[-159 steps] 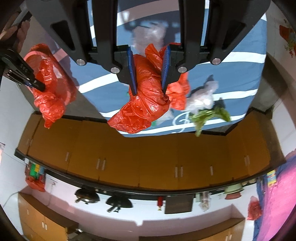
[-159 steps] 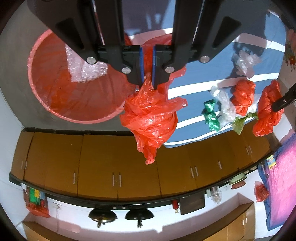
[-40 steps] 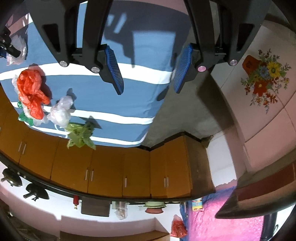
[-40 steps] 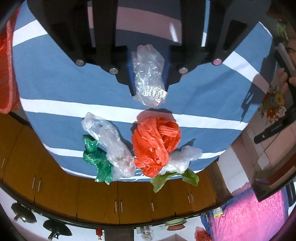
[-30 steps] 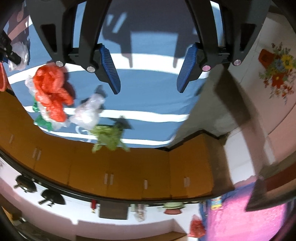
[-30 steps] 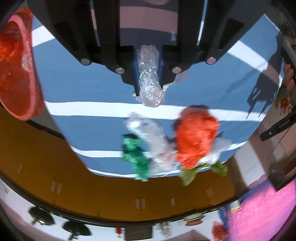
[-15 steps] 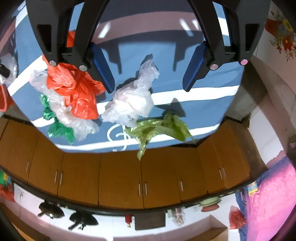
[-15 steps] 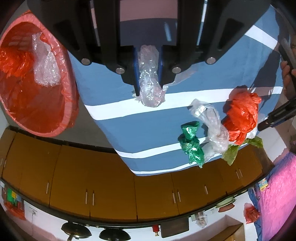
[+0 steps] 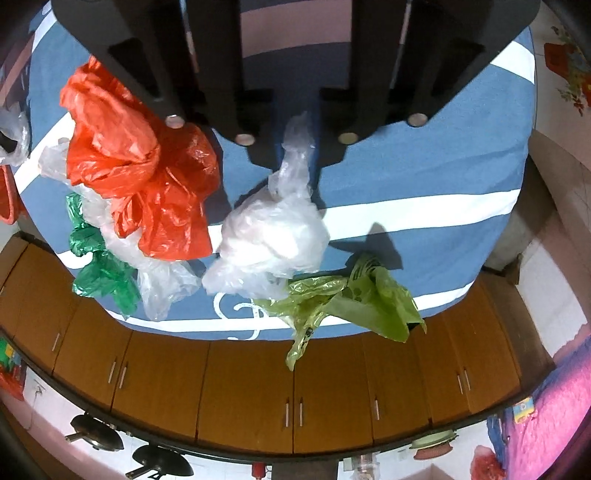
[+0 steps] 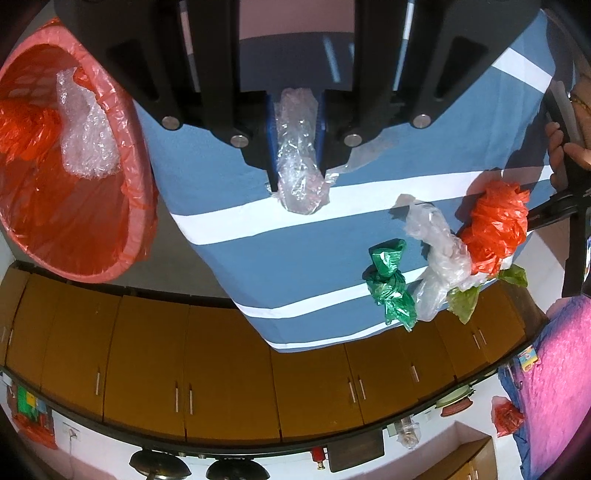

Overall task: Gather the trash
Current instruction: 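Grasp clear bubble wrap with right tool while left tool grasps a white plastic bag, then carry the bubble wrap and white bag over the red wastebasket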

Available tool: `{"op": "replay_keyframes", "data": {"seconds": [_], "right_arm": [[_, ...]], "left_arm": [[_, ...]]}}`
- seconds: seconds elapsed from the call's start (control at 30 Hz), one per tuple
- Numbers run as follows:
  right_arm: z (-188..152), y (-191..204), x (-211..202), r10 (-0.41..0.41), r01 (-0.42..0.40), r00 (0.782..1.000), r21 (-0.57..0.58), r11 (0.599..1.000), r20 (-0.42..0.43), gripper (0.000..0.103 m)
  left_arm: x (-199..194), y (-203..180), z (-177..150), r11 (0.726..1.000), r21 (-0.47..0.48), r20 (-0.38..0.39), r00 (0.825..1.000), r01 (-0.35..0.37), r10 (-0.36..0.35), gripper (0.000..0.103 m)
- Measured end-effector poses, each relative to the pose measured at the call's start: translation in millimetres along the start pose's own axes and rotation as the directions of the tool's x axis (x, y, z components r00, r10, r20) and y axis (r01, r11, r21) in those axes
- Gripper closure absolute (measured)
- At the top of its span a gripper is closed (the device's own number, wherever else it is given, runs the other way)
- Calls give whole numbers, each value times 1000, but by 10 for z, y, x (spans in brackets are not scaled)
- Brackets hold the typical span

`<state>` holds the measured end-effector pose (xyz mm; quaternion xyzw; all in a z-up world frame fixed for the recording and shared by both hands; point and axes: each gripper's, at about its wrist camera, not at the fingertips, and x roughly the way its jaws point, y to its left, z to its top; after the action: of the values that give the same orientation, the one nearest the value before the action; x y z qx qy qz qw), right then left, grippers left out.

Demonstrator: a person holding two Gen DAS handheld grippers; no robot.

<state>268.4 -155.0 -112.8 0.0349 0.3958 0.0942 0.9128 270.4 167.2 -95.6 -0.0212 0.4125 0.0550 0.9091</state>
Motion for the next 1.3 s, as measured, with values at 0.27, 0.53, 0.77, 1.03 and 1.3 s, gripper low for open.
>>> {"op": "replay_keyframes", "data": {"seconds": [0.27,0.53,0.77,1.03,1.3], "right_arm": [[6,7,-15,2,-2,1000,-2,1000,2,85],[44,48,-199,19,-19,999,-8,1000,32,85],[113,153,-471,45,-44,996,-22,999,80,85],[160,175,-790,46,-42,990,-32,999,133,85],[188,59,-1015,26,-23,985,-20,1000,171,85]], "left_arm": [[-213,19,-89,1000,13,40,999,-15,14,97],[-666,230,-135,999,3,118,992,-38,37,97],[-1005,306,-56,998,-37,173,983,-50,55,97],[-1286,66,-27,1000,-8,226,974,-10,12,97],[-1508,-273,6,997,53,263,963,48,-60,97]]}}
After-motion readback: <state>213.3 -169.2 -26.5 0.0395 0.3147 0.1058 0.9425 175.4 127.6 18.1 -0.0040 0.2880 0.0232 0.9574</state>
